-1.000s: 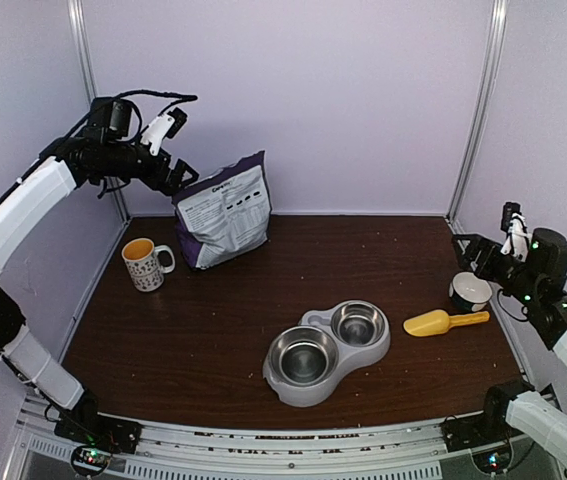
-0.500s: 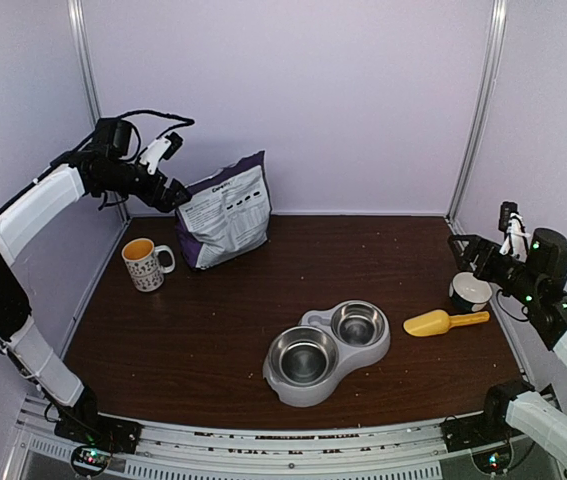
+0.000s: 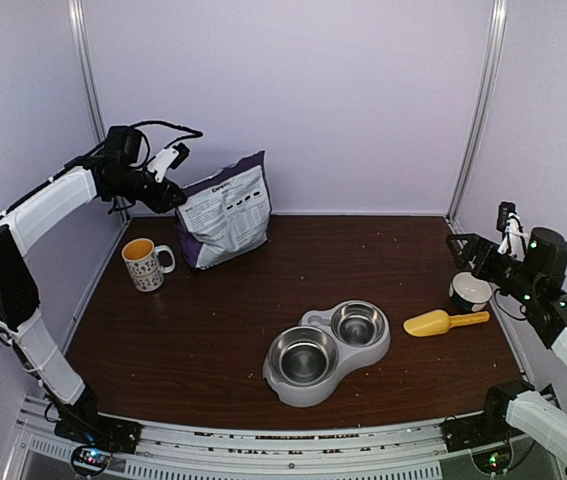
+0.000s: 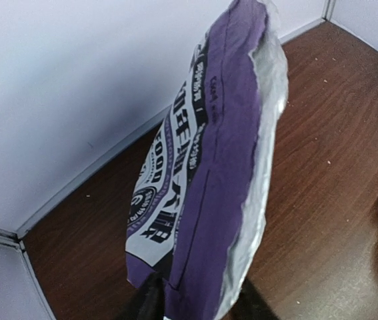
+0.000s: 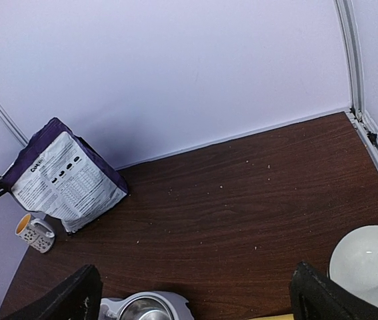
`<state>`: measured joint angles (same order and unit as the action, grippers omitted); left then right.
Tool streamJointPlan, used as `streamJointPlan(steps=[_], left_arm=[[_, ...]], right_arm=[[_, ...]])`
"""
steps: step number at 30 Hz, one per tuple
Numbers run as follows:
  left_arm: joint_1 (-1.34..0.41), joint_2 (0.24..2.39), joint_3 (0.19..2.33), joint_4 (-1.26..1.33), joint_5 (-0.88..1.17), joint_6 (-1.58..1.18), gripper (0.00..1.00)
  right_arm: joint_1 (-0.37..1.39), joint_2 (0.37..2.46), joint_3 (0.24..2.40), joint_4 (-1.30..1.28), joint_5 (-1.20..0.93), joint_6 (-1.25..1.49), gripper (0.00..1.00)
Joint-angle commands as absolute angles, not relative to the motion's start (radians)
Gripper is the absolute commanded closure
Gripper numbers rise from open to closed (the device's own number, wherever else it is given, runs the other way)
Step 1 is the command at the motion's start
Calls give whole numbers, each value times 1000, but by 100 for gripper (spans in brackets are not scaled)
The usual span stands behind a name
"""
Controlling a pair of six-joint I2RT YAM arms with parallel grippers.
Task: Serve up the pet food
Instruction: Move the pet food bag to the center of the board.
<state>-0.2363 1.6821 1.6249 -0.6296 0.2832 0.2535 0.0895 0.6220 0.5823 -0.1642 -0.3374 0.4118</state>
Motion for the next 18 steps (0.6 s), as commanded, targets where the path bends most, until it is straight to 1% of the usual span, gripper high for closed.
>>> streamJointPlan(steps=[1,2,3,5,6,12,18], left_arm=[[-229,1681,1621,-590,302,262,77],[-230,1677,1618,-590,304,262,80],[-230,1671,1614,-591,307,262,87],[-230,1659,1605,-590,310,262,97],[-230,1653,1602,-590,311,260,100],[-272,1591,1583,-589,279,242,100],[-364,1504,1548,-616,127,209,100]], right_arm=[[92,617,576,-148,-348,413,0],[92,618,573,-148,-347,413,0],[92,620,572,-148,-345,413,0],[93,623,569,-147,-347,415,0],[92,626,568,-146,-347,417,0],[92,640,565,-152,-343,418,0],[94,645,588,-206,-329,397,0]])
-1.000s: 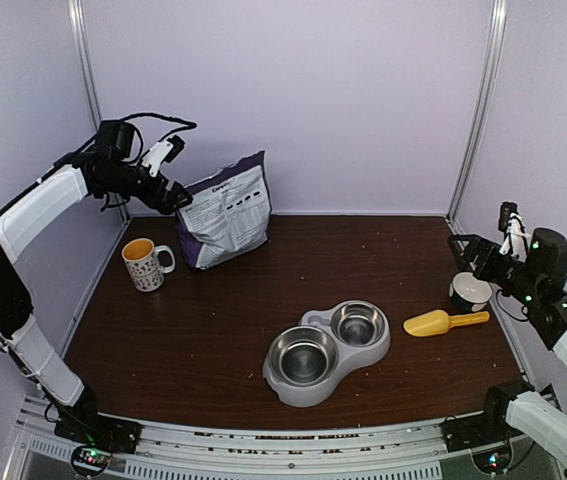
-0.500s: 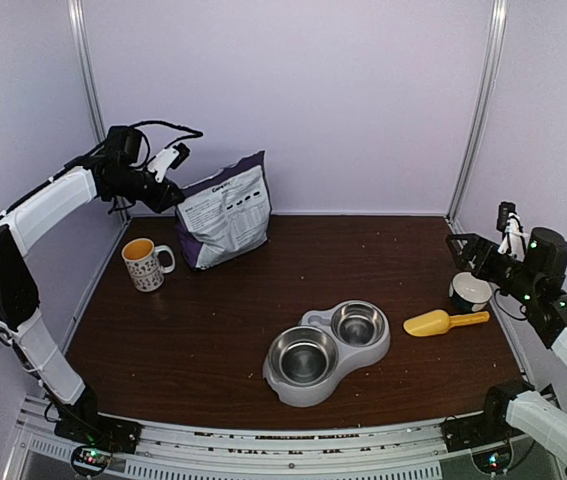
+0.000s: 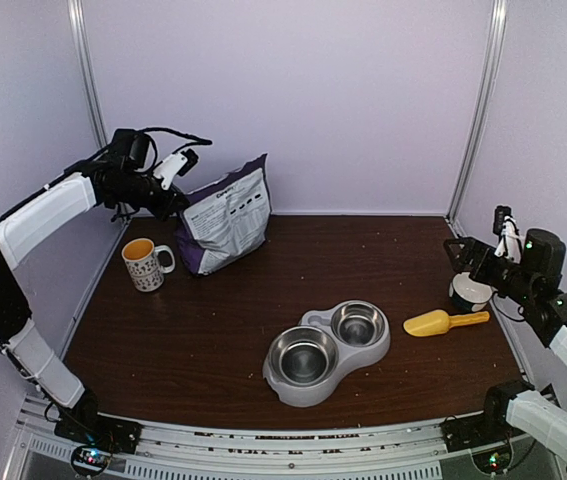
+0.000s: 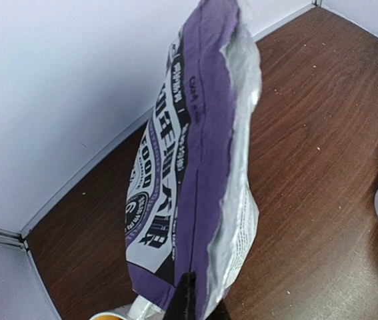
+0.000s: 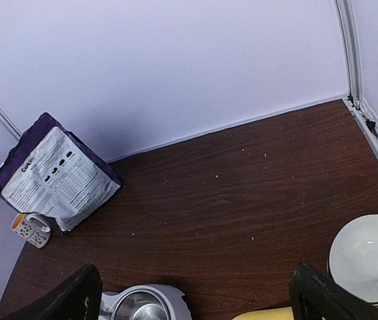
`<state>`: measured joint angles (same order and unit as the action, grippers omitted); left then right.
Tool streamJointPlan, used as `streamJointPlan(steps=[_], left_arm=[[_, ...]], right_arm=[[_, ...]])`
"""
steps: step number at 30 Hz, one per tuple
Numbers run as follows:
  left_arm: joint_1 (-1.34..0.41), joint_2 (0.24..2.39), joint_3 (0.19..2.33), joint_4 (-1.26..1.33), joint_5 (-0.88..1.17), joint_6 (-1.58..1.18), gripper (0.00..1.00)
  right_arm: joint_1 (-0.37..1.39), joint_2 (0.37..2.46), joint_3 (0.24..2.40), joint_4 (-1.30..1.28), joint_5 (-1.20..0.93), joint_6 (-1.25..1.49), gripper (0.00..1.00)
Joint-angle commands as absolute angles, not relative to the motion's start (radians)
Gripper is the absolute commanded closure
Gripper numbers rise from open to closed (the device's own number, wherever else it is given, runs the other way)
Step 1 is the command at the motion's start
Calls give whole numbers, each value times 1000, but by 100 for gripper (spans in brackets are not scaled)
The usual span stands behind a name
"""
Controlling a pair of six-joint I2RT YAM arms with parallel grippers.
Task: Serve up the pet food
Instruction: Move the pet food bag to the center of the board.
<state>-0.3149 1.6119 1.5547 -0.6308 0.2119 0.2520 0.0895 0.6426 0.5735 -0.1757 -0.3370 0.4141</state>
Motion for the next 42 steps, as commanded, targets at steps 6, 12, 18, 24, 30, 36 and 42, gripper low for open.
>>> streamJointPlan(steps=[6,12,18,24,30,36,42], left_arm=[[-439,1317,1410,-658,80,62,100],[-617,1194,1301,-694,18,-32,100],[-775,1142,1211,-652,8,-180,100],[-969,1217,1196,-518,61,-254,100],[-1025,1334,1270,-533,41,-250,100],[-1041,1357,1268,-484,74,-255,100],[-1052,1386,1258,-469,78,-271,100]], right_arm=[[102,677,621,-238,-346,429,1],[256,752,674,-207,-253,509,7],[505,909,775,-155,-140,587,9],[667,1056,884,-98,-132,631,9],[765,1165,960,-56,-144,674,11],[840,1259,1013,19,-141,746,18],[878,1380,1107,27,-189,783,33]])
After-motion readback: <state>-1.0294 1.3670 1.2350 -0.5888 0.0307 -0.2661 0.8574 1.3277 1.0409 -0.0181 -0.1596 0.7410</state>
